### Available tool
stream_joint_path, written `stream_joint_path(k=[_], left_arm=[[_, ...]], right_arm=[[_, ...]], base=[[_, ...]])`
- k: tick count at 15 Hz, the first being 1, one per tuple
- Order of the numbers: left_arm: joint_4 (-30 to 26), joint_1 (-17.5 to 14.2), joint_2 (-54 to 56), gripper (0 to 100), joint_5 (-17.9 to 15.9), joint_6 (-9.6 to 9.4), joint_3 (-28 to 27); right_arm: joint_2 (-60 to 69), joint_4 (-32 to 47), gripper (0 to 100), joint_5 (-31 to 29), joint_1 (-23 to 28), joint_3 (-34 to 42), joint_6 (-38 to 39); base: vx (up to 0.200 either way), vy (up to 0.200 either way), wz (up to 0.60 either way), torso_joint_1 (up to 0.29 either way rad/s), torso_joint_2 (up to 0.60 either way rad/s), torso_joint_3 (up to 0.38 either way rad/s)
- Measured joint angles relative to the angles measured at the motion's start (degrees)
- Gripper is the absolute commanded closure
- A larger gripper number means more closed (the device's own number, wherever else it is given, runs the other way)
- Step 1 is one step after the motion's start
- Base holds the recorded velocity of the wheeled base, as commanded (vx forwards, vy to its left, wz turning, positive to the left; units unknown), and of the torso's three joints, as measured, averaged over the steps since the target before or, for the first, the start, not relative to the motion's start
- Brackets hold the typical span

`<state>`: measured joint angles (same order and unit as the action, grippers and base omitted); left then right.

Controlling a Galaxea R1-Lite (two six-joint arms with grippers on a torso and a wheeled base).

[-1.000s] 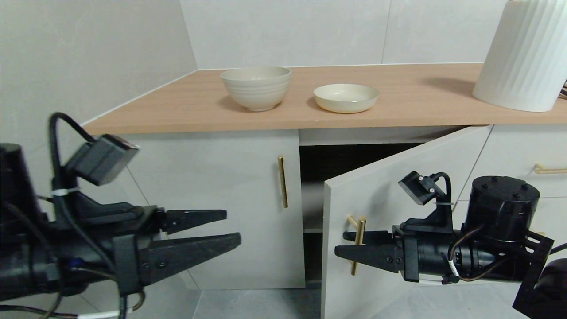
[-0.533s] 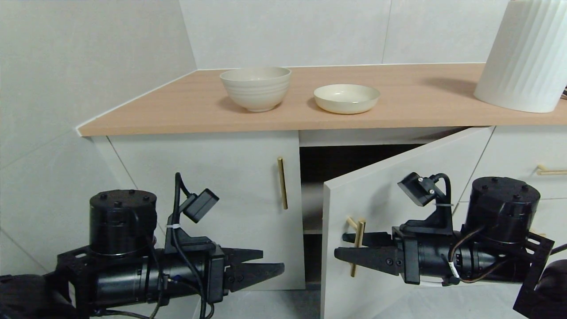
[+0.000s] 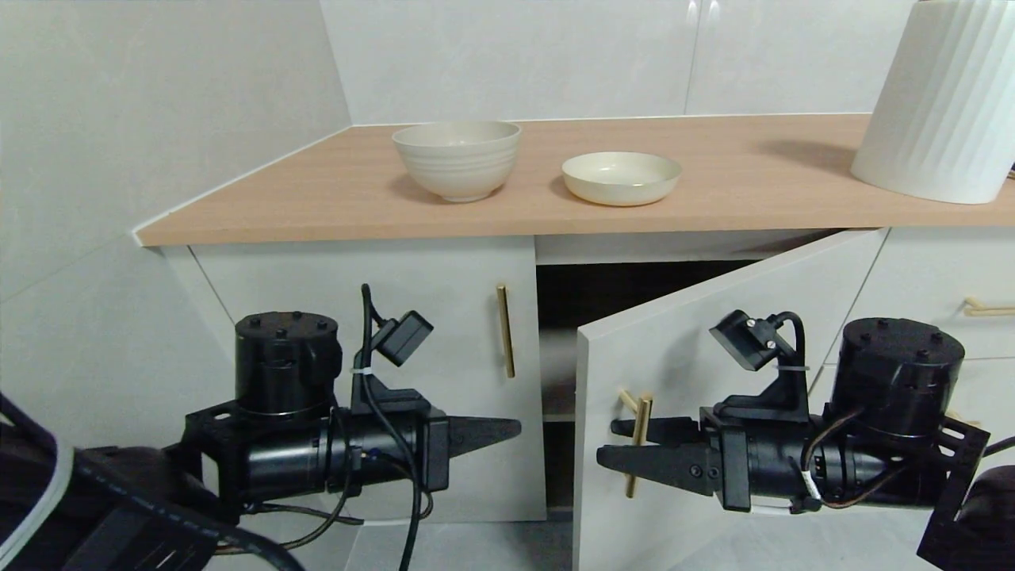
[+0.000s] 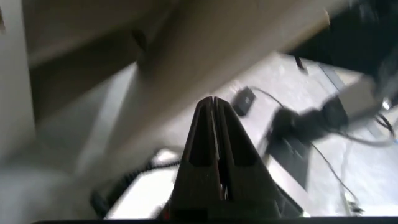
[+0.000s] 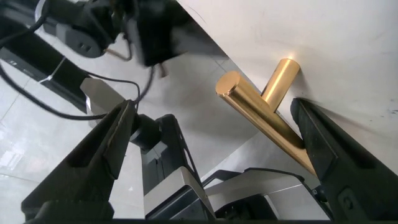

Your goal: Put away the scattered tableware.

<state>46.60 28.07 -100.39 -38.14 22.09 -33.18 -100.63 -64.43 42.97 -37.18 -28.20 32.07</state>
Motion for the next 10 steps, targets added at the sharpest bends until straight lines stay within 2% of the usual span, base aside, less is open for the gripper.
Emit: stream_joint_path(k=[3, 5, 7, 8, 10], left_arm=[[7.7, 2.4, -6.7, 100, 5.5, -0.20, -3.8], [17.8, 4.1, -12.0, 100, 8.7, -0.22, -4.1], [30.6, 5.7, -17.6, 100, 11.4, -0.23, -4.0], [33.3, 7.1, -19.6, 100, 12.2, -0.23, -3.8], [33.9, 8.4, -22.0, 100, 12.5, -0.41, -4.1]], right_arm=[[-0.4, -0.1, 0, 0.0, 0.0, 0.0, -0.1], [-0.5, 0.0, 0, 0.0, 0.0, 0.0, -0.2], [-0.5, 0.0, 0, -0.1, 0.0, 0.1, -0.2], [-0.5, 0.0, 0, -0.1, 0.0, 0.0, -0.2], [-0.6, 0.1, 0, -0.2, 0.0, 0.0, -0.3]], base=[[0.000, 0.000, 0.00, 0.000, 0.00, 0.000], [0.000, 0.000, 0.00, 0.000, 0.00, 0.000], [0.000, 0.000, 0.00, 0.000, 0.00, 0.000], [0.000, 0.000, 0.00, 0.000, 0.00, 0.000], [0.000, 0.000, 0.00, 0.000, 0.00, 0.000]])
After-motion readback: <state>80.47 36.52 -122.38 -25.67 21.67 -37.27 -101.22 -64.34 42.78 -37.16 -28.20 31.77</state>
